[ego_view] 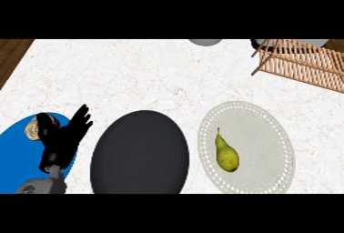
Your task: Pick the croissant from the placemat and place it in the tiered shelf
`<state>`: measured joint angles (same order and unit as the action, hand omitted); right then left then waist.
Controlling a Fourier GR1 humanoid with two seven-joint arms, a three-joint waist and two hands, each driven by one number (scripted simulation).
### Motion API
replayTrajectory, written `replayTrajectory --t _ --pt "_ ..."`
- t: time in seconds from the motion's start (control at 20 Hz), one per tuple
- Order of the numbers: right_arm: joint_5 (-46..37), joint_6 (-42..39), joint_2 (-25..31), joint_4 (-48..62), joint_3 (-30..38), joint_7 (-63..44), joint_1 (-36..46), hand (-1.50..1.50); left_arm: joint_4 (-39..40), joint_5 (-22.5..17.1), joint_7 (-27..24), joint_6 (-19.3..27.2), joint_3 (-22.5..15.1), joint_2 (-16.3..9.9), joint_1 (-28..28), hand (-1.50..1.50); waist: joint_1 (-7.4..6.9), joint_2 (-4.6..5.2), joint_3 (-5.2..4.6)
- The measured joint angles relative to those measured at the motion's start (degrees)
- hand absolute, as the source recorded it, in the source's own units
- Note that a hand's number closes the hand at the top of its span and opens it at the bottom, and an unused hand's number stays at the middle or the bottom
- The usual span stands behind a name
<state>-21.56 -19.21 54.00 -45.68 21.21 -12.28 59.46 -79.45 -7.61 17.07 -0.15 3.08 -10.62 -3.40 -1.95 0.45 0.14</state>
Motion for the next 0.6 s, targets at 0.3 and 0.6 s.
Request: replayTrajectory --t 0.3,0.6 --pt "-4.5 3.6 -0.3 10.5 -2.7 7.9 3.5 1.5 0.5 -0.2 0.6 -0.5 0.4 -0.1 -1.0 0.0 -0.3 0.2 -0.02" --pt "-7.7 7.9 -0.3 19.1 -3.4 13.2 6.8 1.5 1.7 0.2 -0.7 -0.9 0.4 0.1 -1.5 0.0 -0.58 0.28 0.09"
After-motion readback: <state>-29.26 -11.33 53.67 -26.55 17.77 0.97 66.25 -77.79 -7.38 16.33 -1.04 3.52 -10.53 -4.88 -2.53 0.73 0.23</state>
